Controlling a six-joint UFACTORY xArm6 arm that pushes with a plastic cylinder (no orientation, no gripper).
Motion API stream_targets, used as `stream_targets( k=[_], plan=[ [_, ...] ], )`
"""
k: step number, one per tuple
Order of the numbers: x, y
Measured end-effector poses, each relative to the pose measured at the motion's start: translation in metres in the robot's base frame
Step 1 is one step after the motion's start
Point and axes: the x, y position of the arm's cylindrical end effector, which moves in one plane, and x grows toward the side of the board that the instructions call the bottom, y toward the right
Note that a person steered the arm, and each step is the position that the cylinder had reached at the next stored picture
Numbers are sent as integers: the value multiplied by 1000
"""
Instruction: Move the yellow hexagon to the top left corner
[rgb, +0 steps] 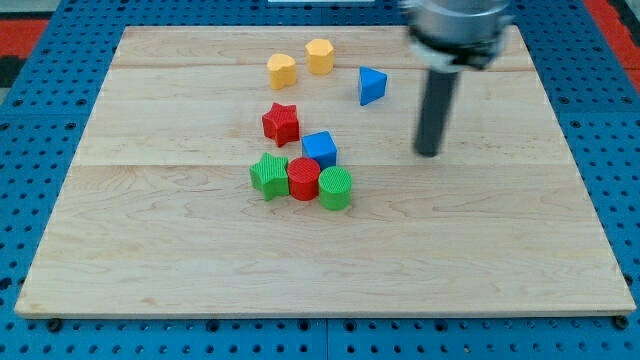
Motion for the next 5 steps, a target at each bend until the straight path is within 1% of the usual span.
stream_targets(
  k=[1,2,3,4,5],
  plan=[
    [-99,-25],
    [-166,-131],
    [-107,-116],
    [-136,-197],
    [-161,-246]
  ],
)
